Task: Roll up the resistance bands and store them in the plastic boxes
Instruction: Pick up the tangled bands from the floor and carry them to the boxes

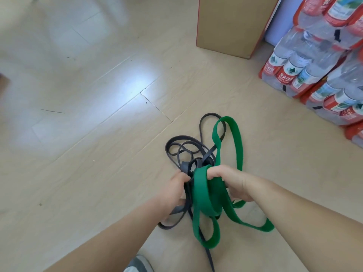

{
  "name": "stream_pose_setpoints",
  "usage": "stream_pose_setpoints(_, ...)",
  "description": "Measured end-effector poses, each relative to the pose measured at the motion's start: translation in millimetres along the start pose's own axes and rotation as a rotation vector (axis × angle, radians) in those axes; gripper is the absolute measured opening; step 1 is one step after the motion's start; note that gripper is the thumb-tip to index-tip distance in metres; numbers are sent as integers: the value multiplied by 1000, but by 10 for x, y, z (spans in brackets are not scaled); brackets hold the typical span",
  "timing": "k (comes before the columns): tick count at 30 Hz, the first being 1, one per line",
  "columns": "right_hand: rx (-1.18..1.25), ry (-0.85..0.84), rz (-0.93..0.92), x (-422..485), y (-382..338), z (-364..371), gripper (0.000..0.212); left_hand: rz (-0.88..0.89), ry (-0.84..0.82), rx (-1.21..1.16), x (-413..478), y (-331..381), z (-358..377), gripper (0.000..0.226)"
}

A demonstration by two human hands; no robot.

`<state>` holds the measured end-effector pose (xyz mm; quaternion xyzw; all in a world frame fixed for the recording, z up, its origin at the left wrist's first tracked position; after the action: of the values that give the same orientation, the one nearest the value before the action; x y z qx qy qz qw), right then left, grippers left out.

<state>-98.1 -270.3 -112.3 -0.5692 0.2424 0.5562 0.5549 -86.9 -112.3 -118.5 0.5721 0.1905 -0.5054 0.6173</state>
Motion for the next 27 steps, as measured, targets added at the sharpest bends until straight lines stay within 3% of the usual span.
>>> stream_pose_setpoints(4,97,60,-13,-35,-30,-36,54,81,-53,178,-60,36,-7,53)
stream_pose_setpoints(7,-49,173,-4,-61,-110,-94,81,120,114,449,24,33,-126,64)
stream_pose_setpoints(9,-54,199,-24,-63,-138,-138,104,153,176,475,66,60,-170,72)
stream_pose_setpoints(12,-16,107,-15,-25,-92,-148,135,154,95,310,98,34,-181,94)
stream_pose_setpoints(16,-90,44,-18,-19,-116,-173,132,86,-136,-113,129,-201,-218,110)
stream_pose_setpoints(18,-111,6,-25,9,-151,-151,137,103,-186,-183,133,-224,-243,111)
stream_pose_setpoints(20,-144,-3,-47,55,-203,-129,147,106,-173,-186,128,-191,-215,99)
stream_pose_setpoints(22,-169,45,-95,68,-272,-156,143,113,-62,-162,123,-140,-233,83)
stream_pose_setpoints(24,-152,98,-126,66,-264,-210,129,65,30,-57,123,-160,-233,71)
stream_pose_setpoints(26,-145,100,-106,87,-202,-251,103,104,94,113,101,-93,-224,26)
stream_pose_setpoints(27,-147,81,-88,89,-176,-257,91,124,131,197,69,-53,-239,16)
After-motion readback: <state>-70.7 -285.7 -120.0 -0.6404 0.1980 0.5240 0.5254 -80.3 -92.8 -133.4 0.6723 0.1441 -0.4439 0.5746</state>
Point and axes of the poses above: each hand's wrist, its own x-axis towards the middle knuckle, its own z-axis out of the palm, y = z × x, the point moved 9 cm from there along x, towards the middle knuckle, and after that the axes turned 13 degrees about -y, right-handed, at the moved point
